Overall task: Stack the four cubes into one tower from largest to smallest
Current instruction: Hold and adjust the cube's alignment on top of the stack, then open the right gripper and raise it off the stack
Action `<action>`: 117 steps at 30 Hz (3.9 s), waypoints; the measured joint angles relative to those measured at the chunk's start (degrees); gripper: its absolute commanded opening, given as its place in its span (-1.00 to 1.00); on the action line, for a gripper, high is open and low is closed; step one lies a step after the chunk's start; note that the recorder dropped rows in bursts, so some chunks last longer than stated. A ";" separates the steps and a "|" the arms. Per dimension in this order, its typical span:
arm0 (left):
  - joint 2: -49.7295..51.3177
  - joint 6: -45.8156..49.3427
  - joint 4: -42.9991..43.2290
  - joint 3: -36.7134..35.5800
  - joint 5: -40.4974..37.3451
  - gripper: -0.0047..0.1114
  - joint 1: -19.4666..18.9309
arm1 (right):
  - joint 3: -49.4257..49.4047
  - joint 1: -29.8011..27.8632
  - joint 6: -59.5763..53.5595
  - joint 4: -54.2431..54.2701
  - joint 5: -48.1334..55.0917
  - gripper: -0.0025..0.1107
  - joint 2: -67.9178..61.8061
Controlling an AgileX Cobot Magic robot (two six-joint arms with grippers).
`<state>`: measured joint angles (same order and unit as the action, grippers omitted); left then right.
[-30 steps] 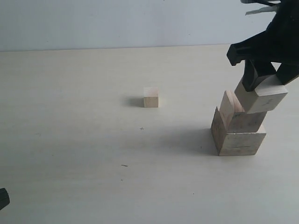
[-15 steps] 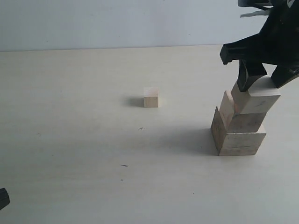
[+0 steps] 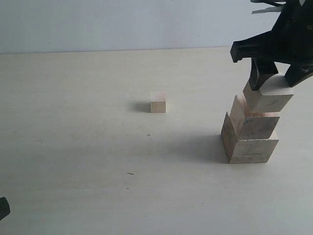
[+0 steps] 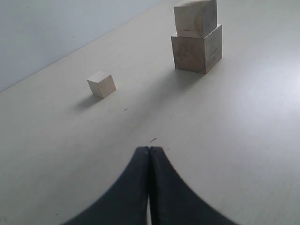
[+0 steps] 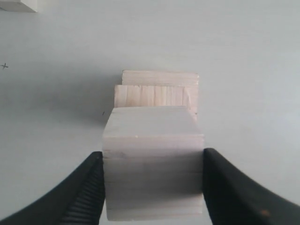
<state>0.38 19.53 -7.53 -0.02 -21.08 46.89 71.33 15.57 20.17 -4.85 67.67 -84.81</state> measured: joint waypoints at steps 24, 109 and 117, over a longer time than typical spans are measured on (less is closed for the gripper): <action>0.00 0.00 0.00 0.00 0.00 -0.92 0.00 | 0.00 0.00 -2.85 -0.02 0.21 -0.33 -2.15; 0.00 0.00 0.00 0.00 0.00 -0.92 0.00 | 0.95 0.00 -7.36 0.43 -5.27 0.29 6.03; 0.00 0.00 0.00 0.00 0.00 -0.92 0.00 | -13.72 0.00 -7.97 0.05 -16.14 0.29 15.99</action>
<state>0.38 19.53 -7.53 -0.02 -21.08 46.89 57.61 15.57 12.20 -4.79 51.54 -68.82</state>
